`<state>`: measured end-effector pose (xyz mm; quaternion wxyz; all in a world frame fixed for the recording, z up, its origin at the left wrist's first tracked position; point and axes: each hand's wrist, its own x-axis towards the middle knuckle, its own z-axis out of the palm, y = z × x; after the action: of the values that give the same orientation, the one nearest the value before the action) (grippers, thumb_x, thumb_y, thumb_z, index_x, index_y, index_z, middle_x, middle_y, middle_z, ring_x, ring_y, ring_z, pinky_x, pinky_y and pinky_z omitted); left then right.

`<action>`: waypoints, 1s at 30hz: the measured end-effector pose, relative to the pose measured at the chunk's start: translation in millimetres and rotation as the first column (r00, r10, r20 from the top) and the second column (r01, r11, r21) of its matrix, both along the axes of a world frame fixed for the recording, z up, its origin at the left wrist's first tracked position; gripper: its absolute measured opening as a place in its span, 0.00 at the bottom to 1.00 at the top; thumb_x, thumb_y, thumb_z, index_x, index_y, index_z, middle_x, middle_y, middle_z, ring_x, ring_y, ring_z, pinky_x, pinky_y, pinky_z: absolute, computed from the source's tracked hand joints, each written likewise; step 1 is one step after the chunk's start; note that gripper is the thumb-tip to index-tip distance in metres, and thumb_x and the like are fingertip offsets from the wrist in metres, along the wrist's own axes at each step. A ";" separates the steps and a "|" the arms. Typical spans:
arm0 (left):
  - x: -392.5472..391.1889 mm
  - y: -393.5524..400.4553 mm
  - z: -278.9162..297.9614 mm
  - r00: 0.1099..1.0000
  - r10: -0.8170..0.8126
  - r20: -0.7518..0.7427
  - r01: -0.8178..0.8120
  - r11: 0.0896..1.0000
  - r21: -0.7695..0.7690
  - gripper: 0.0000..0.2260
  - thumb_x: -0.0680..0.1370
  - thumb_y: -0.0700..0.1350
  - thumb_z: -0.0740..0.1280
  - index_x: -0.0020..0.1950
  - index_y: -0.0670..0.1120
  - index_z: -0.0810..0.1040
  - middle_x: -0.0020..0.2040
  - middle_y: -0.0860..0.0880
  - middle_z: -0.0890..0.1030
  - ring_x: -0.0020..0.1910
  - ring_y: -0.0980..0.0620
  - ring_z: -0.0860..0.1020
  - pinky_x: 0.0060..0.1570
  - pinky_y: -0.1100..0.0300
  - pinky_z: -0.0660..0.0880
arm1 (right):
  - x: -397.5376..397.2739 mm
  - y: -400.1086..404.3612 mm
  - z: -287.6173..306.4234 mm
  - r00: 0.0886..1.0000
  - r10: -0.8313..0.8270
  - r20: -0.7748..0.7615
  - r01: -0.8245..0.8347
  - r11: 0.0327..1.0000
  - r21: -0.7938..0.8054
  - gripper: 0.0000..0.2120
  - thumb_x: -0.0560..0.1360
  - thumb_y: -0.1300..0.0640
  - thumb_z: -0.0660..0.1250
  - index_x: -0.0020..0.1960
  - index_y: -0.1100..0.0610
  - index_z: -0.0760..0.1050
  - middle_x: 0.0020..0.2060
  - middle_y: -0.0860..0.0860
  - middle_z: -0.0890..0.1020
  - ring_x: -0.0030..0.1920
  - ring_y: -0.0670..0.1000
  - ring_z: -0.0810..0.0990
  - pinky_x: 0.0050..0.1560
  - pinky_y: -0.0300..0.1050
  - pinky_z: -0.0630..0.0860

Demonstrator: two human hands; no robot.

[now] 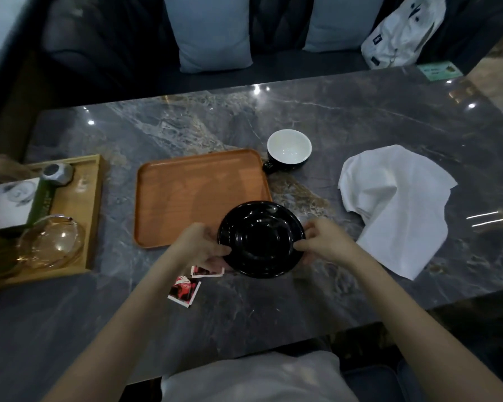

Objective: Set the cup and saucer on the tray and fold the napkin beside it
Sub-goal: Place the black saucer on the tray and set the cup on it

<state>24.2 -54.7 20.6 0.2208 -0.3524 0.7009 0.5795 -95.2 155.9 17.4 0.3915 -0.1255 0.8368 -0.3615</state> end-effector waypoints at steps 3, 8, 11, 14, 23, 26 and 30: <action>4.5 -21.3 13.2 0.994 0.107 -0.036 -0.108 0.994 -0.007 0.08 0.73 0.31 0.67 0.49 0.36 0.70 0.29 0.42 0.81 0.23 0.52 0.81 0.22 0.61 0.78 | -4.3 -28.9 6.2 1.000 0.001 0.009 -0.001 0.999 -0.054 0.09 0.71 0.67 0.68 0.51 0.63 0.72 0.36 0.58 0.79 0.32 0.56 0.80 0.30 0.45 0.80; 16.8 -60.9 22.0 0.956 0.242 -0.165 -0.255 0.965 -0.058 0.09 0.72 0.32 0.68 0.49 0.36 0.71 0.33 0.42 0.78 0.24 0.53 0.81 0.22 0.62 0.77 | -12.4 -78.8 7.2 0.996 0.045 -0.072 -0.055 0.988 -0.146 0.13 0.71 0.66 0.69 0.53 0.59 0.71 0.35 0.52 0.79 0.31 0.52 0.79 0.27 0.39 0.77; 23.6 -83.6 15.4 0.926 0.289 -0.243 -0.330 0.932 -0.149 0.11 0.71 0.34 0.70 0.52 0.35 0.74 0.32 0.44 0.78 0.23 0.56 0.80 0.23 0.66 0.76 | -16.9 -107.5 1.0 0.991 0.055 -0.125 -0.077 0.981 -0.180 0.15 0.70 0.64 0.71 0.55 0.58 0.72 0.40 0.51 0.81 0.37 0.51 0.81 0.32 0.38 0.77; 26.7 -101.6 2.1 0.881 0.379 -0.284 -0.434 0.886 -0.164 0.13 0.71 0.35 0.71 0.54 0.36 0.75 0.36 0.42 0.80 0.23 0.56 0.80 0.25 0.63 0.78 | -17.2 -135.5 -7.8 0.986 0.037 -0.162 -0.071 0.975 -0.211 0.16 0.70 0.64 0.70 0.56 0.57 0.72 0.39 0.48 0.80 0.34 0.48 0.79 0.31 0.33 0.75; 24.1 -135.7 -45.8 0.796 0.552 -0.250 -0.604 0.758 -0.248 0.17 0.73 0.36 0.69 0.61 0.40 0.75 0.44 0.40 0.83 0.35 0.48 0.82 0.34 0.58 0.81 | -18.7 -199.8 -52.7 0.995 0.038 -0.090 -0.055 0.980 -0.191 0.19 0.73 0.64 0.66 0.63 0.58 0.70 0.48 0.55 0.80 0.46 0.58 0.80 0.51 0.56 0.78; 21.9 -142.6 -56.1 0.792 0.563 -0.235 -0.609 0.753 -0.250 0.16 0.73 0.36 0.68 0.60 0.40 0.75 0.37 0.43 0.83 0.32 0.49 0.81 0.34 0.58 0.81 | -23.5 -209.7 -65.4 0.994 0.046 -0.097 -0.062 0.984 -0.168 0.19 0.73 0.64 0.67 0.63 0.58 0.71 0.45 0.51 0.80 0.39 0.53 0.80 0.47 0.50 0.79; 21.8 -147.3 -65.8 0.803 0.545 -0.240 -0.595 0.750 -0.289 0.16 0.73 0.36 0.69 0.60 0.40 0.75 0.32 0.47 0.81 0.29 0.51 0.80 0.34 0.58 0.81 | -24.5 -214.5 -78.0 0.992 0.056 -0.111 -0.075 0.982 -0.171 0.18 0.72 0.64 0.67 0.61 0.57 0.72 0.42 0.50 0.81 0.34 0.48 0.78 0.43 0.46 0.78</action>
<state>46.0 -202.0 -45.2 -0.0831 -0.5414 0.6648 0.5079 -119.6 -58.5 -60.7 0.3456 -0.2061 0.8168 -0.4134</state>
